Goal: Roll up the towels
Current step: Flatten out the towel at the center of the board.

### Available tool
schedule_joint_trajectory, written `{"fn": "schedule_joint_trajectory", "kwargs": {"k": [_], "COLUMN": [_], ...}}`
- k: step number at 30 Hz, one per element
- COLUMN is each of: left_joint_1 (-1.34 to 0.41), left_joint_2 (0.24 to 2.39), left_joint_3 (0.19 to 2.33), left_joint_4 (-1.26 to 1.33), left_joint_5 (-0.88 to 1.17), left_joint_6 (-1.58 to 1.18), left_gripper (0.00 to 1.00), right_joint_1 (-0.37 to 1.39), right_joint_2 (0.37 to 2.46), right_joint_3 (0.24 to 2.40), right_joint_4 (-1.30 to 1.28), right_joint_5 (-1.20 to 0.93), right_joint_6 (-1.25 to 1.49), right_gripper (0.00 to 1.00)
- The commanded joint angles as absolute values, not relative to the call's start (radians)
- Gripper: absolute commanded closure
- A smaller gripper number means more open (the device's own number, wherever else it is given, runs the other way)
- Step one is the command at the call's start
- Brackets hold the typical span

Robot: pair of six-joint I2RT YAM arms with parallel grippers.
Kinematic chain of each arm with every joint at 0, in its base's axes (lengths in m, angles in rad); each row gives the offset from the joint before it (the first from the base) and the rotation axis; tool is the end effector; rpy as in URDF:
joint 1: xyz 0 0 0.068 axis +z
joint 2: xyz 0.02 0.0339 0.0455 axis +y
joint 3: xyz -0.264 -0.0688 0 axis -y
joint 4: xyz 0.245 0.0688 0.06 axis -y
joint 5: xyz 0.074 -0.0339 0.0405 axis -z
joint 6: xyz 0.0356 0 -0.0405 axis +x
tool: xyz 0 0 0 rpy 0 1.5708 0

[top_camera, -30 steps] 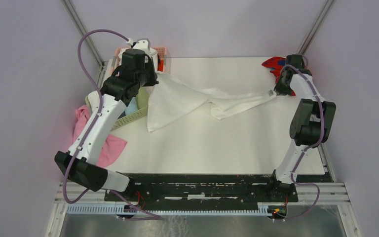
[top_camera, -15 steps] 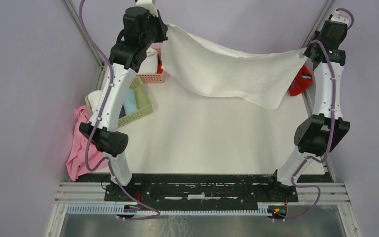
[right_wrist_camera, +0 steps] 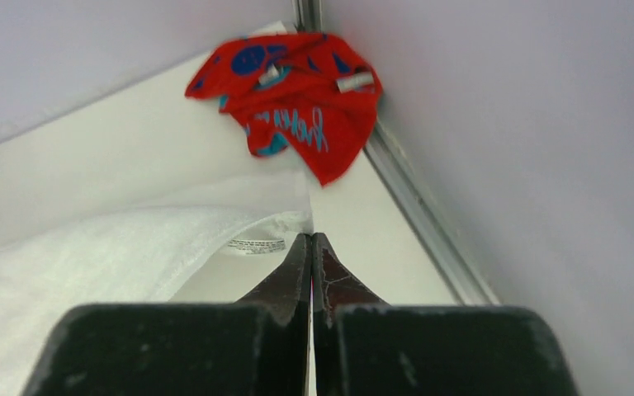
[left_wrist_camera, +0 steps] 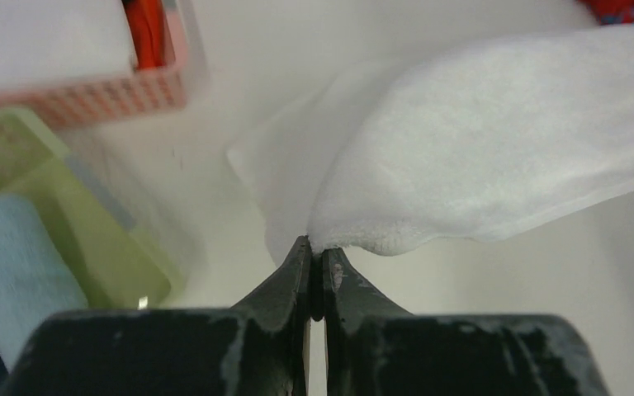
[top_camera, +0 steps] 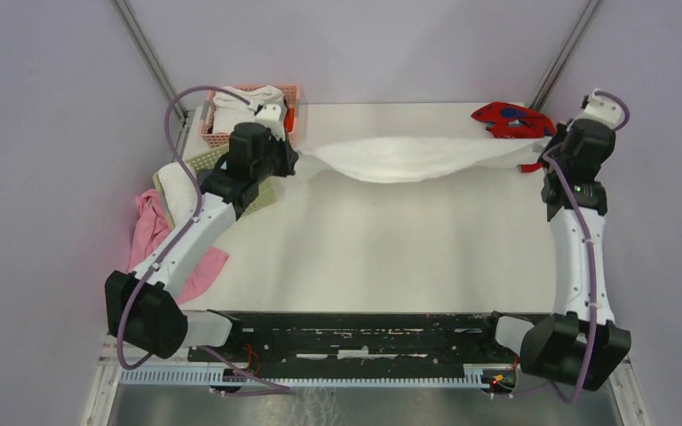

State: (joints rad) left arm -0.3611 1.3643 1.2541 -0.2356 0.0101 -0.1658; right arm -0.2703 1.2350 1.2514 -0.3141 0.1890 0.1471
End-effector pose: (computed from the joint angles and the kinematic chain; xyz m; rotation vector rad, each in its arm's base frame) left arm 0.2984 -0.1131 0.3674 0.1953 1.9236 -0.3632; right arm 0.2692 -0.0815 0.3948 0.5147 1.7991 -0.2615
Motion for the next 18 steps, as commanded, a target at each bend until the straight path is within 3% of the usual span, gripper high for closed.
{"fn": "schedule_joint_trajectory", "kwargs": {"k": [1, 5, 9, 13, 15, 18], "left_joint_1": [-0.357, -0.358, -0.362, -0.362, -0.361, -0.362], "left_joint_2": [1.218, 1.111, 0.985, 0.838, 0.794, 0.812], "left_joint_3": [1.037, 0.846, 0.644, 0.575, 0.599, 0.671], "left_joint_4": [-0.207, -0.241, -0.240, -0.331, -0.387, -0.454], "left_joint_5": [0.066, 0.204, 0.289, 0.255, 0.230, 0.199], "left_joint_6": [-0.295, -0.432, -0.565, -0.637, -0.649, -0.625], "left_gripper": [0.95, 0.84, 0.67, 0.45, 0.33, 0.28], "right_joint_1": [-0.273, -0.208, -0.153, -0.110, -0.099, -0.095], "right_joint_2": [1.045, 0.877, 0.737, 0.635, 0.611, 0.654], "right_joint_3": [1.030, 0.820, 0.709, 0.701, 0.711, 0.734], "right_joint_4": [-0.282, -0.450, -0.648, -0.817, -0.802, -0.652], "right_joint_5": [0.258, 0.473, 0.622, 0.772, 0.733, 0.467], "right_joint_6": [0.357, 0.568, 0.657, 0.667, 0.630, 0.506], "right_gripper": [1.00, 0.97, 0.80, 0.53, 0.45, 0.36]}}
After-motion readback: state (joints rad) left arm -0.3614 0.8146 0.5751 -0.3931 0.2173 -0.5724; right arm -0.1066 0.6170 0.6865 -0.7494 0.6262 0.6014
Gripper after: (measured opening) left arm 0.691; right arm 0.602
